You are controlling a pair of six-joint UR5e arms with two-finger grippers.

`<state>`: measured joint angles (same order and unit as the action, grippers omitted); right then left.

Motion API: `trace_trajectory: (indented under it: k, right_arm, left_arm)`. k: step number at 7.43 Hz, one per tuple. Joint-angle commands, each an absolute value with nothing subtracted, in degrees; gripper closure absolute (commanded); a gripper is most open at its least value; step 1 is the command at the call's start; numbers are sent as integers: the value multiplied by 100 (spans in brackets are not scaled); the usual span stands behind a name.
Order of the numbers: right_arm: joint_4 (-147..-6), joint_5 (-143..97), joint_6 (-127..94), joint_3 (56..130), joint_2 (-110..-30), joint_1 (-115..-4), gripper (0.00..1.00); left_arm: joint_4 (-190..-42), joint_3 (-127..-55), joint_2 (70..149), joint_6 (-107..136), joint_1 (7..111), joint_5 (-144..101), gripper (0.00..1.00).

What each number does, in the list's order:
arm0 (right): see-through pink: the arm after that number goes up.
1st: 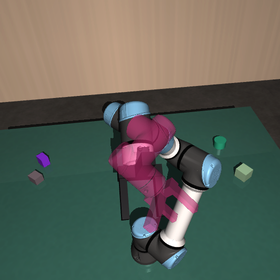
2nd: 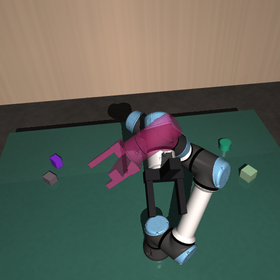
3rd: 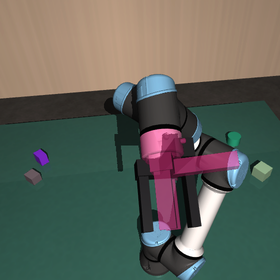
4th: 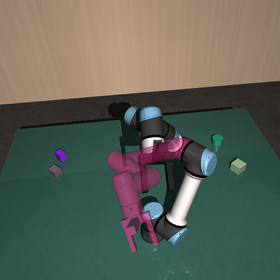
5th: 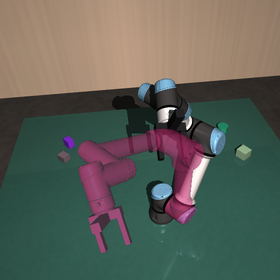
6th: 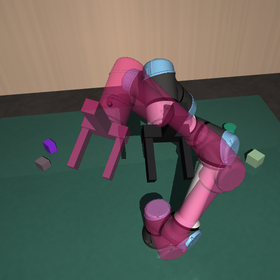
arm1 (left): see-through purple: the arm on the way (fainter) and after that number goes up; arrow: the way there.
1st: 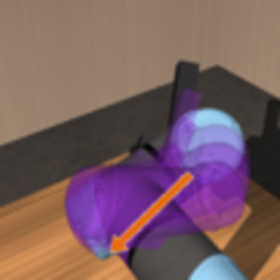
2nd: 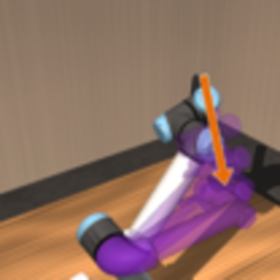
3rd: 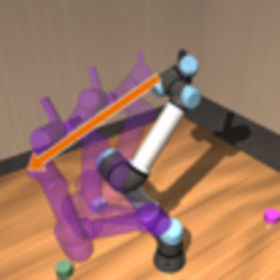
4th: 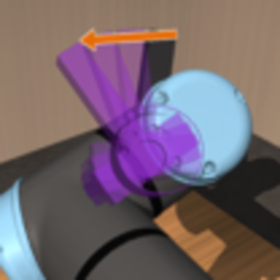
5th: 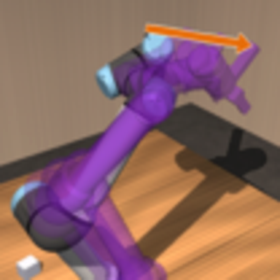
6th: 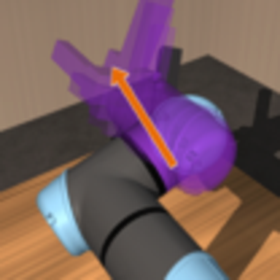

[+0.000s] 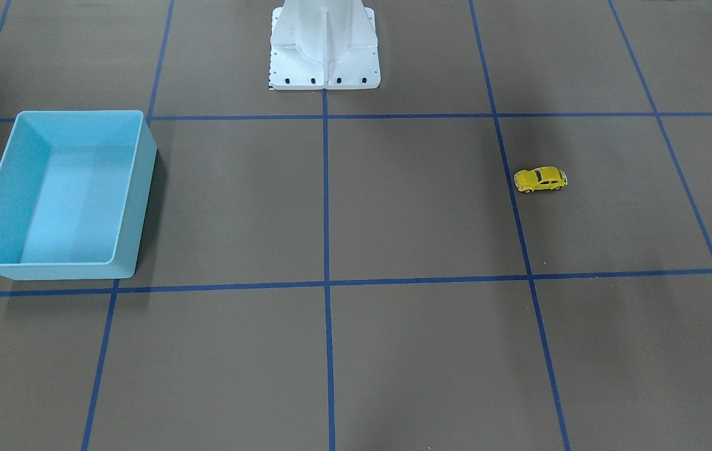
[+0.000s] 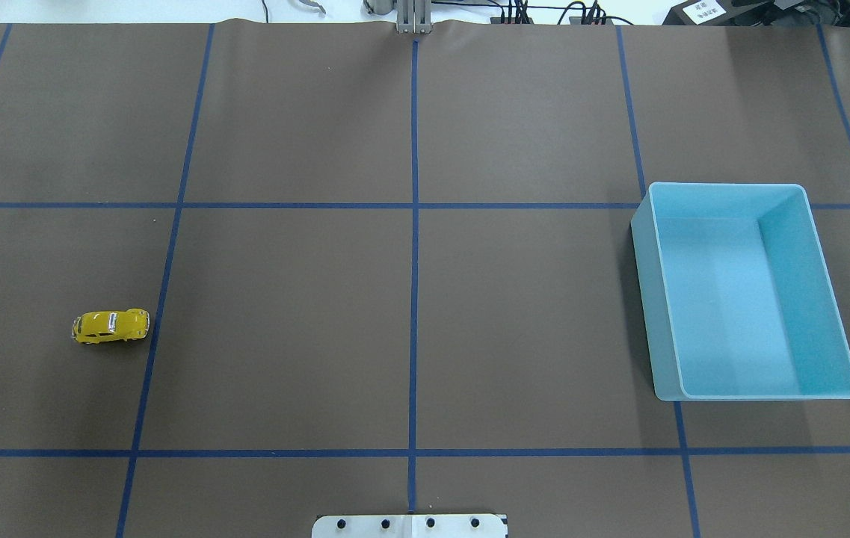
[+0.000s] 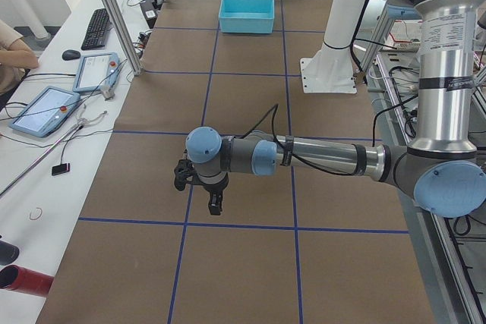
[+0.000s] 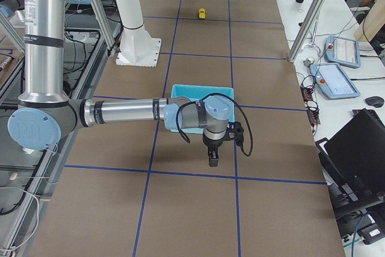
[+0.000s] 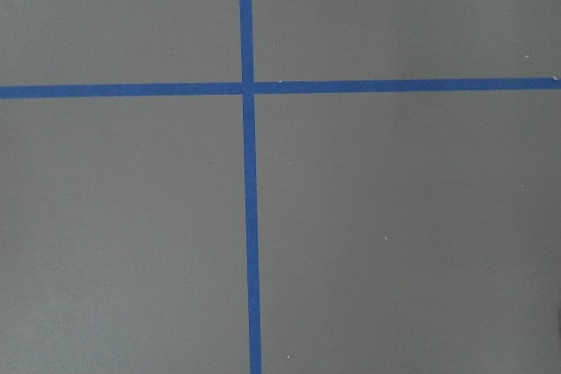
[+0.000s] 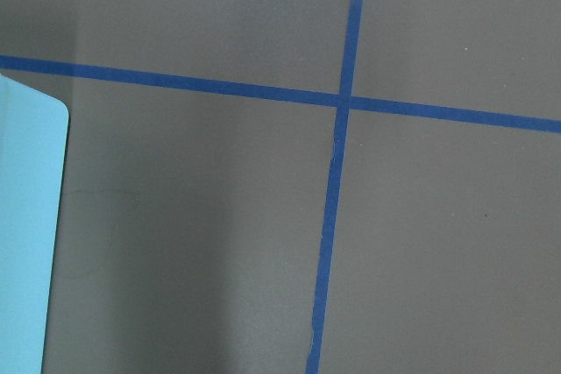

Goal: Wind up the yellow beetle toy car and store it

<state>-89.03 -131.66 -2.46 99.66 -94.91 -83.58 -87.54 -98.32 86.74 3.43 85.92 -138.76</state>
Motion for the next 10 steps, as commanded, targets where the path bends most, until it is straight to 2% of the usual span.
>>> trace_trajectory:
  k: [1, 7, 10]
  right_arm:
    - [-8903, -13166, -246, 9967, -9492, -8358, 0]
    - [-8903, -13166, -246, 9967, -9492, -8358, 0]
    - [-8903, -13166, -246, 9976, -9492, -8358, 0]
  left_arm:
    - [-8771, -9957, 8666, 351, 8596, -13843, 0]
    - [-8596, -10563, 8727, 352, 8412, -13886, 0]
    - [-8596, -11310, 8937, 360, 7272, -13843, 0]
